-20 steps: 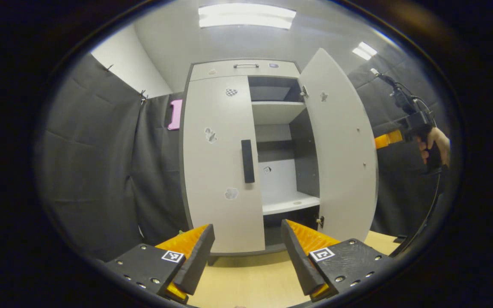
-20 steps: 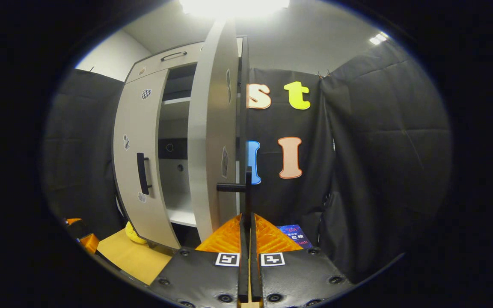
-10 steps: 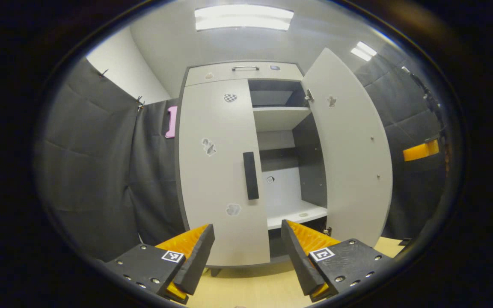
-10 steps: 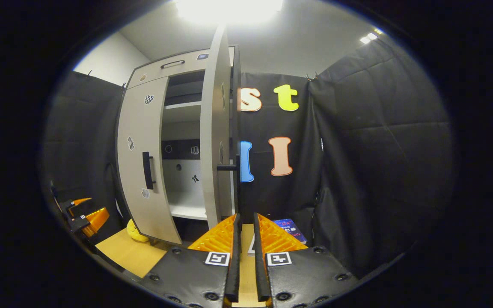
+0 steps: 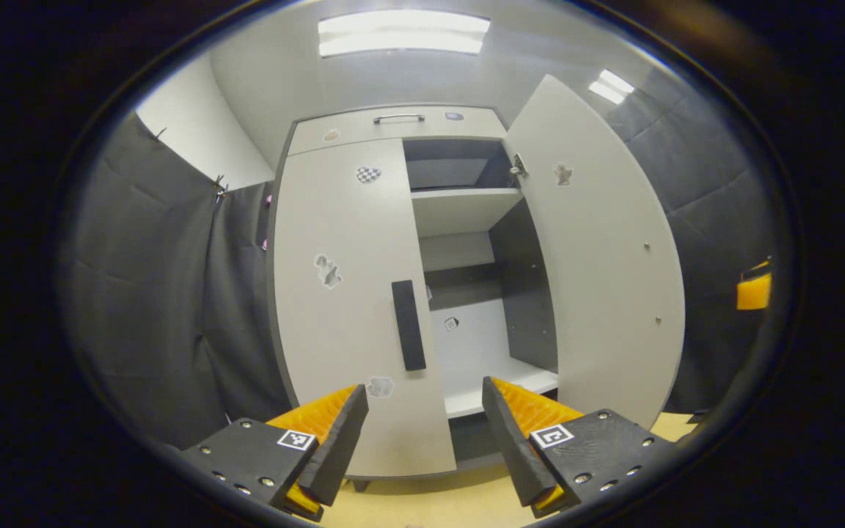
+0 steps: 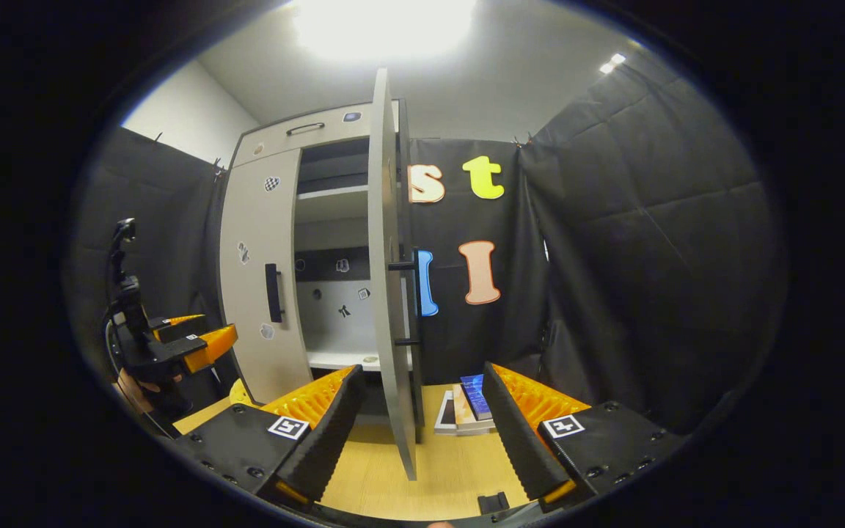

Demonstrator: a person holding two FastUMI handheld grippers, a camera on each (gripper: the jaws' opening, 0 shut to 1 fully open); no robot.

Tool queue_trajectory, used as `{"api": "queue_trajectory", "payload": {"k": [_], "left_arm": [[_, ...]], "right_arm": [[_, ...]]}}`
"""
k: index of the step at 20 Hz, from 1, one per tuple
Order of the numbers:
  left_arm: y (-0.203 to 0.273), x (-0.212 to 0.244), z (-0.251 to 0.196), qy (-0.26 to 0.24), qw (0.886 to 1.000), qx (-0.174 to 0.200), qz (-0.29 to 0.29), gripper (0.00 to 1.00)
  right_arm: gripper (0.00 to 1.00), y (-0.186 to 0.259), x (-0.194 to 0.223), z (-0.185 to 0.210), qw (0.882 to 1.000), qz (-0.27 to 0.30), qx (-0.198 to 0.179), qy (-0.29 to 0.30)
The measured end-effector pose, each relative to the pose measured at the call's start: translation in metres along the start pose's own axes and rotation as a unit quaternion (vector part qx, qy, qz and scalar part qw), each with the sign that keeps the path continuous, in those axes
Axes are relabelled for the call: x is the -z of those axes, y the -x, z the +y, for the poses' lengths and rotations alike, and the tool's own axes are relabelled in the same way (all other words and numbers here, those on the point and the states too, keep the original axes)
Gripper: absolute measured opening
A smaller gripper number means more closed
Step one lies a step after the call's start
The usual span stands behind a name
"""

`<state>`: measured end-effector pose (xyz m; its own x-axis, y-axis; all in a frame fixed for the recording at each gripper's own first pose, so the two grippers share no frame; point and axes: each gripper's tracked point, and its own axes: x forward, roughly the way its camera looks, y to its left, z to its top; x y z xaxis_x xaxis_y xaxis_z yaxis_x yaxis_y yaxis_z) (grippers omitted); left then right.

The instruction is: Open the right door of the double-door shoe cabinet with the right hand, and open the left door with the left hand.

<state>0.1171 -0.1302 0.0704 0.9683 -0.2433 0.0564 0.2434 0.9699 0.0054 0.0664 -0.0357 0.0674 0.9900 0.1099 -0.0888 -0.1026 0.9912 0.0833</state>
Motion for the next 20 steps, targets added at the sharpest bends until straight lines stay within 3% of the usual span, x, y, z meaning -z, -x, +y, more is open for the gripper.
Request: {"api": "queue_trajectory", "payload": {"k": [3, 4, 5, 11, 13, 14, 15, 16, 17, 20], "left_arm": [[-0.013, -0.008, 0.003, -0.005, 1.0, -0.004, -0.011, 0.9], [-0.02, -0.012, 0.006, -0.012, 1.0, -0.007, -0.017, 0.9], [-0.027, -0.017, 0.008, -0.016, 1.0, -0.009, -0.022, 0.9], [-0.073, -0.036, 0.02, -0.027, 0.998, -0.025, -0.042, 0.91], [-0.088, -0.035, 0.022, -0.019, 0.999, -0.027, -0.039, 0.91], [-0.095, -0.032, 0.024, -0.012, 0.999, -0.03, -0.034, 0.9], [-0.102, -0.03, 0.026, -0.005, 0.999, -0.031, -0.03, 0.9], [-0.109, -0.029, 0.027, 0.002, 0.999, -0.032, -0.03, 0.9], [-0.116, -0.03, 0.028, 0.011, 0.999, -0.032, -0.03, 0.92], [-0.136, -0.028, 0.026, 0.027, 0.999, -0.022, -0.033, 0.92]], "right_arm": [[0.99, 0.013, 0.009, -0.014, 1.0, -0.001, 0.025, -0.002], [0.94, 0.017, 0.013, -0.015, 1.0, 0.003, 0.029, -0.005], [0.98, 0.021, 0.015, -0.017, 0.999, 0.005, 0.034, -0.008], [0.98, 0.03, 0.023, -0.026, 0.998, 0.012, 0.053, -0.012], [0.98, 0.031, 0.028, -0.029, 0.998, 0.019, 0.06, -0.008], [0.93, 0.034, 0.033, -0.031, 0.998, 0.022, 0.064, -0.007], [0.98, 0.035, 0.036, -0.033, 0.997, 0.027, 0.065, -0.007], [0.93, 0.036, 0.039, -0.033, 0.997, 0.032, 0.067, -0.008], [0.98, 0.037, 0.042, -0.034, 0.997, 0.037, 0.069, -0.007], [0.98, 0.039, 0.046, -0.04, 0.996, 0.045, 0.079, 0.0]]}}
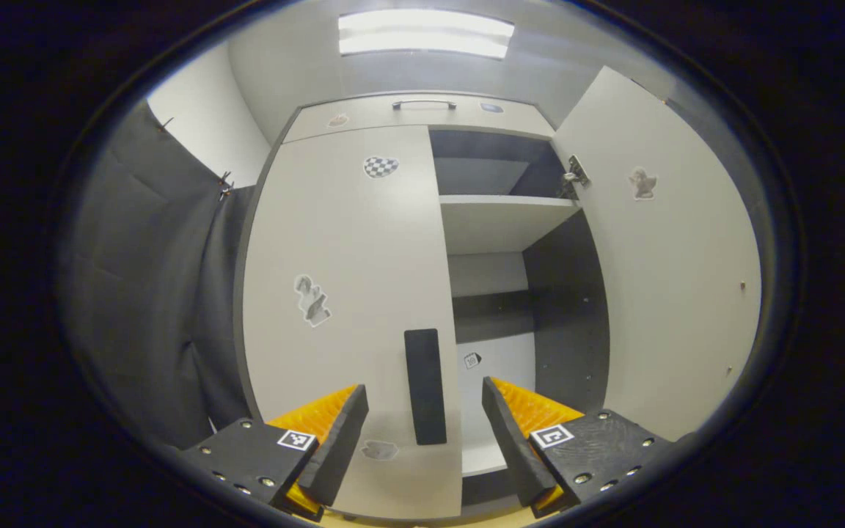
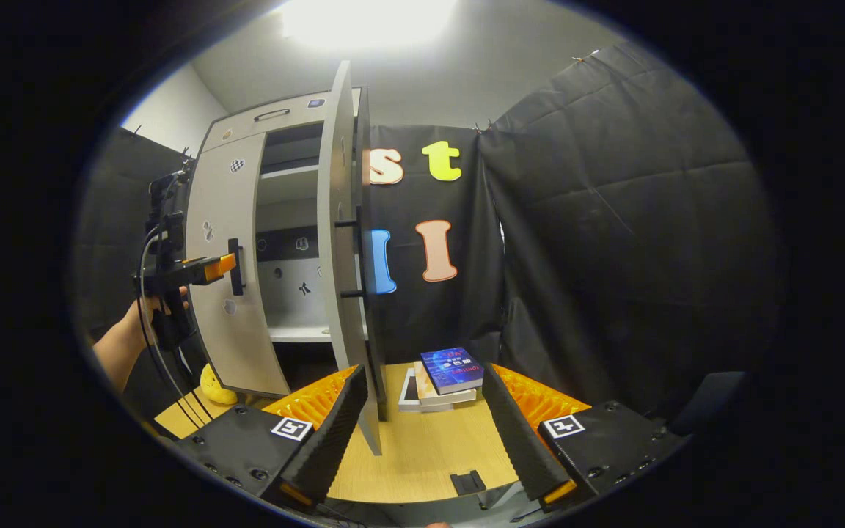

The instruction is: Open the right door of the double-door shoe cabinet with the right hand, and open the left door with the left hand.

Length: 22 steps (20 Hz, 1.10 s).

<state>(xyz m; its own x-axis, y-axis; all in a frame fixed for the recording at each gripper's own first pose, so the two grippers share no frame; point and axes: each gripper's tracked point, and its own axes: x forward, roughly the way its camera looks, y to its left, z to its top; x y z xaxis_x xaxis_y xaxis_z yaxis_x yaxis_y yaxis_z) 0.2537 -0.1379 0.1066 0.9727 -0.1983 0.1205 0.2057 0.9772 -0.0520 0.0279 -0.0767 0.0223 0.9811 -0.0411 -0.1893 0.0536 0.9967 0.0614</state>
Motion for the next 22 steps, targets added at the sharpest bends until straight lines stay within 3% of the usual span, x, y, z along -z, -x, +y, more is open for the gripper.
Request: {"api": "queue_trajectory", "payload": {"k": [4, 12, 15, 16, 17, 19, 22], "left_arm": [[-0.026, 0.006, -0.001, 0.002, 1.0, 0.001, 0.01, 0.9], [-0.049, 0.031, 0.015, -0.012, 0.999, -0.034, 0.038, 0.9], [-0.057, 0.042, 0.02, -0.002, 0.998, -0.04, 0.055, 0.6], [-0.056, 0.046, 0.017, 0.005, 0.998, -0.031, 0.061, 0.6], [-0.055, 0.045, 0.012, 0.018, 0.998, -0.028, 0.058, 0.71], [-0.06, 0.049, 0.007, 0.018, 0.998, -0.03, 0.06, 0.45], [-0.061, 0.049, 0.004, 0.006, 0.997, -0.038, 0.062, 0.3]], "right_arm": [[0.98, 0.001, 0.003, -0.004, 1.0, 0.001, 0.007, -0.002], [0.98, 0.0, 0.002, -0.02, 0.999, -0.006, 0.035, 0.003], [0.98, -0.002, 0.003, -0.021, 0.999, -0.006, 0.035, 0.005], [0.98, -0.003, 0.003, -0.021, 0.999, -0.005, 0.033, 0.006], [0.98, -0.003, 0.004, -0.022, 0.999, -0.004, 0.032, 0.006], [0.98, -0.005, 0.004, -0.024, 1.0, -0.004, 0.03, 0.008], [0.99, -0.008, 0.006, -0.024, 1.0, -0.001, 0.022, 0.009]]}}
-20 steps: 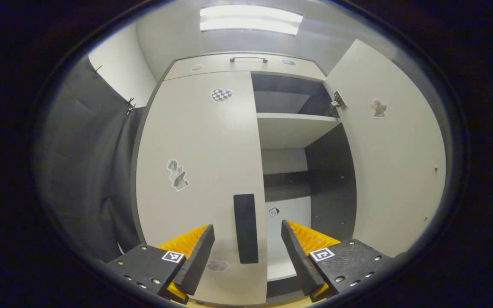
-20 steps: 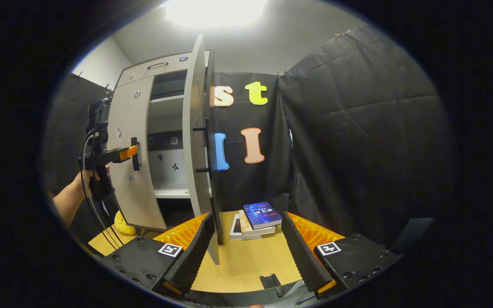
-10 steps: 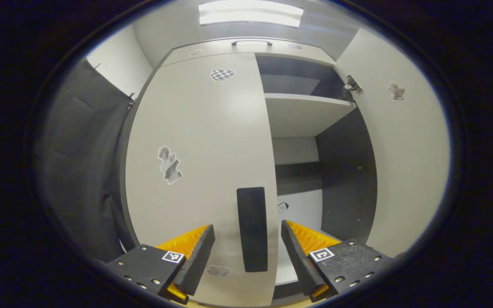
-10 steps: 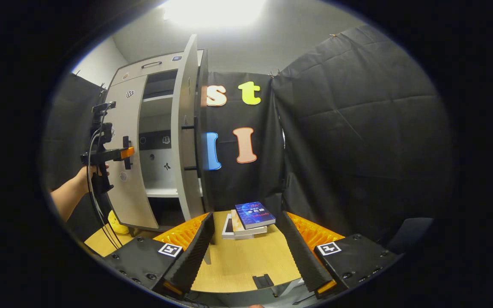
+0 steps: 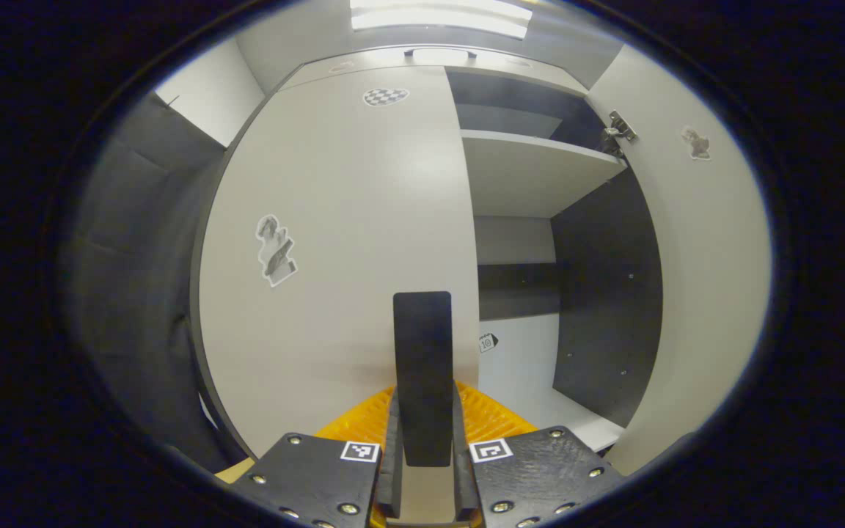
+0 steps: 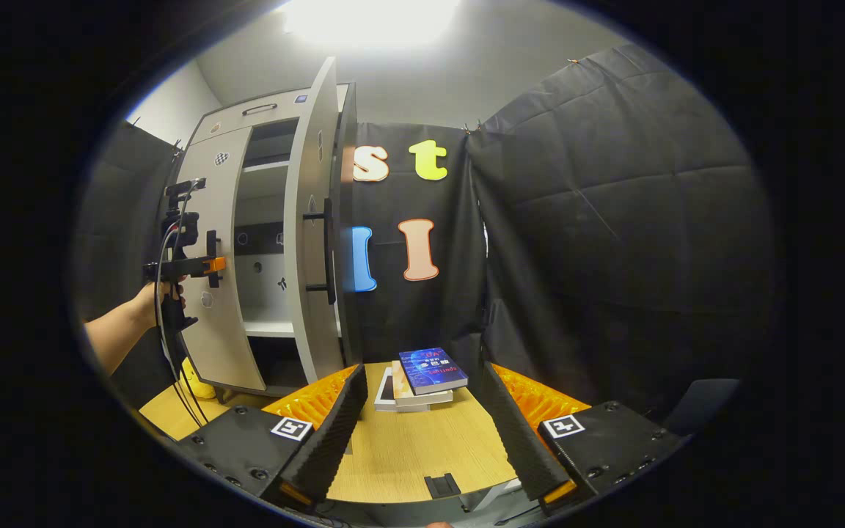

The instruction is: Open the right door of the double-door shoe cabinet with the right hand, and open the left door with the left hand.

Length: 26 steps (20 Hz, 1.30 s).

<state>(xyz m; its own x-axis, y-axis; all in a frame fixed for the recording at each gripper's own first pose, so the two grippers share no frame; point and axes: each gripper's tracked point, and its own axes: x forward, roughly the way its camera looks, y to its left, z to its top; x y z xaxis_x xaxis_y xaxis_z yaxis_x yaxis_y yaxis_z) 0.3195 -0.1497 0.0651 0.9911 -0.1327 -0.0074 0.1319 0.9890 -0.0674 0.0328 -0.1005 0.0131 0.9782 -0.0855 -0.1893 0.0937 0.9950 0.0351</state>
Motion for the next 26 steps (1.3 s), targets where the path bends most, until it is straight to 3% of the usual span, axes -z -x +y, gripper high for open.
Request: {"api": "queue_trajectory", "payload": {"k": [4, 8, 13, 14, 15, 18, 22, 26], "left_arm": [[0.001, 0.002, -0.001, 0.022, 1.0, 0.006, 0.013, 0.24], [0.006, 0.004, 0.001, 0.031, 0.999, 0.003, 0.023, 0.09], [0.037, -0.006, 0.01, 0.036, 0.999, 0.003, 0.019, 0.11], [0.046, -0.003, 0.013, 0.039, 0.999, 0.004, 0.019, 0.11], [0.055, -0.003, 0.017, 0.044, 0.999, 0.006, 0.019, 0.11], [0.081, -0.004, 0.027, 0.04, 0.999, 0.011, 0.019, 0.11], [0.104, -0.008, 0.043, 0.047, 0.998, 0.03, 0.028, 0.1], [0.123, -0.009, 0.06, 0.049, 0.998, 0.044, 0.02, 0.09]], "right_arm": [[0.98, -0.006, 0.002, -0.007, 1.0, 0.002, -0.008, -0.004], [0.98, -0.013, 0.003, -0.006, 1.0, 0.003, -0.028, -0.008], [0.98, -0.018, 0.003, 0.009, 0.998, 0.006, -0.068, -0.002], [0.94, -0.017, 0.001, 0.014, 0.997, 0.005, -0.076, -0.003], [0.98, -0.016, 0.0, 0.019, 0.997, 0.003, -0.083, -0.003], [0.98, -0.007, -0.002, 0.036, 0.995, 0.0, -0.1, 0.001], [0.98, 0.01, -0.001, 0.068, 0.993, 0.0, -0.118, -0.005], [0.98, 0.029, -0.003, 0.083, 0.994, -0.008, -0.112, -0.002]]}}
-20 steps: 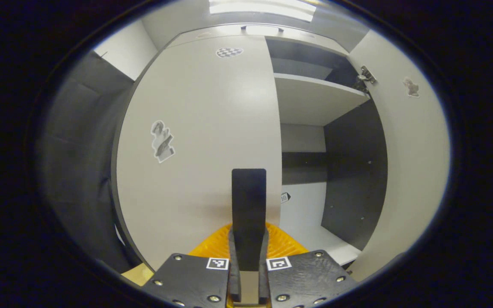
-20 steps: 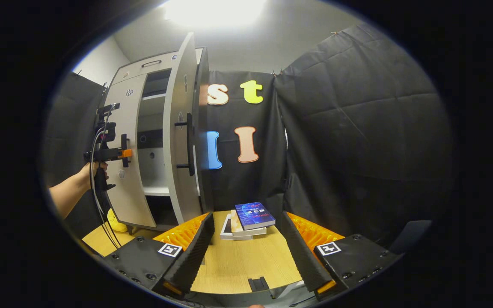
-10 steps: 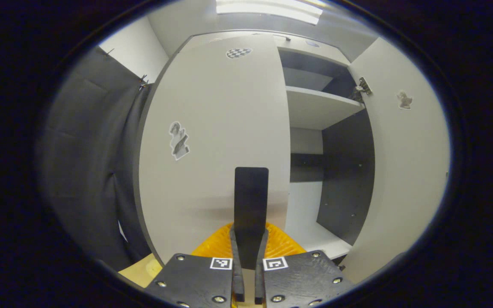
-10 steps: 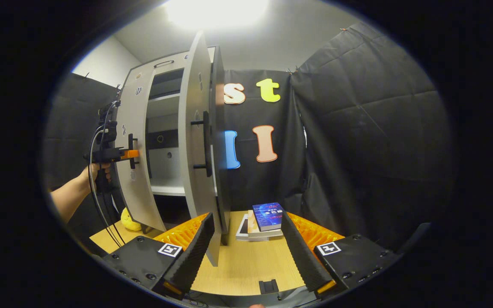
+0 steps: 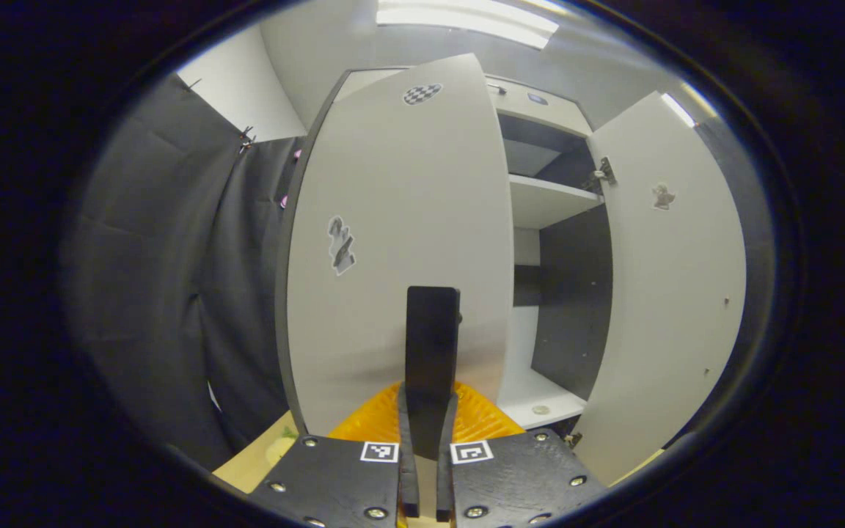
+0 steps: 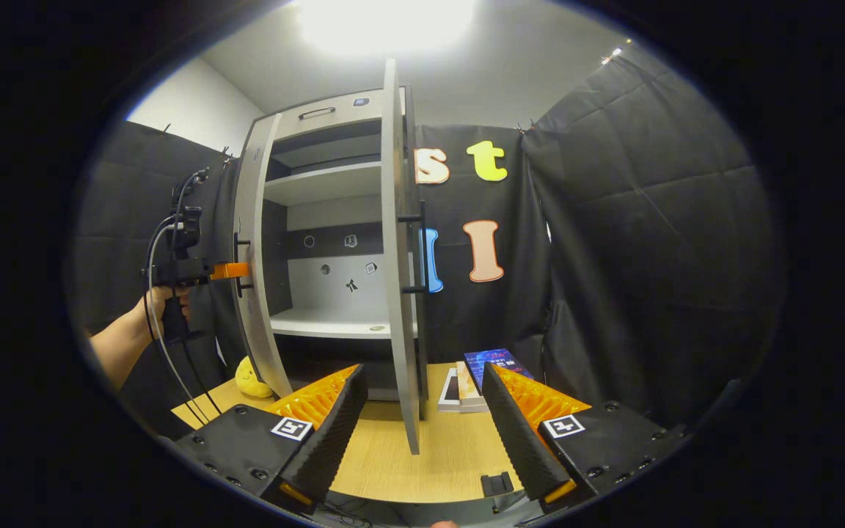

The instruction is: Open the right door of the double-door shoe cabinet with the right hand, and open the left door with the left hand.

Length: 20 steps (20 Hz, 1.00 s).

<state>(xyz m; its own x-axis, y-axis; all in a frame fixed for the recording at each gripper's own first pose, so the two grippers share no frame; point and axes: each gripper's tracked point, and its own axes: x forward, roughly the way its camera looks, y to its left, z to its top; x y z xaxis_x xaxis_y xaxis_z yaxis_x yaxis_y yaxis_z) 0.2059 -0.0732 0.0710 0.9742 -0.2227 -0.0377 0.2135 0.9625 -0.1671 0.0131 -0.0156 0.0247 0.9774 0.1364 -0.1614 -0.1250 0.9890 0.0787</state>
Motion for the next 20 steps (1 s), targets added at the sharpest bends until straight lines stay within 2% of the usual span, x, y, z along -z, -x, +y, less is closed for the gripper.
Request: {"api": "queue_trajectory", "payload": {"k": [1, 2, 3, 9, 11, 16, 19, 20], "left_arm": [[0.007, -0.001, 0.005, 0.005, 1.0, 0.003, -0.001, 0.1], [0.014, -0.002, 0.009, 0.008, 1.0, 0.005, -0.001, 0.07], [0.02, -0.004, 0.015, 0.009, 1.0, 0.006, -0.002, 0.09], [0.053, -0.012, 0.06, 0.001, 1.0, -0.001, 0.0, 0.06], [0.06, -0.014, 0.075, -0.005, 1.0, -0.006, 0.004, 0.08], [0.076, -0.017, 0.122, -0.011, 0.999, -0.033, 0.007, 0.05], [0.078, -0.018, 0.156, -0.019, 0.998, -0.059, 0.011, 0.05], [0.08, -0.019, 0.174, -0.029, 0.996, -0.083, 0.012, 0.05]], "right_arm": [[0.98, 0.002, -0.001, 0.007, 1.0, 0.0, -0.004, -0.003], [1.0, 0.003, -0.002, 0.012, 1.0, 0.001, -0.005, -0.004], [0.98, 0.005, -0.004, 0.015, 1.0, 0.0, -0.003, -0.003], [0.98, 0.014, -0.011, 0.046, 1.0, -0.011, -0.014, 0.013], [0.98, 0.015, -0.007, 0.056, 1.0, -0.006, -0.02, 0.014], [1.0, 0.02, 0.003, 0.077, 0.999, 0.006, -0.036, 0.011], [0.98, 0.022, 0.004, 0.085, 0.999, 0.01, -0.042, 0.015], [0.98, 0.022, 0.004, 0.088, 0.999, 0.01, -0.045, 0.018]]}}
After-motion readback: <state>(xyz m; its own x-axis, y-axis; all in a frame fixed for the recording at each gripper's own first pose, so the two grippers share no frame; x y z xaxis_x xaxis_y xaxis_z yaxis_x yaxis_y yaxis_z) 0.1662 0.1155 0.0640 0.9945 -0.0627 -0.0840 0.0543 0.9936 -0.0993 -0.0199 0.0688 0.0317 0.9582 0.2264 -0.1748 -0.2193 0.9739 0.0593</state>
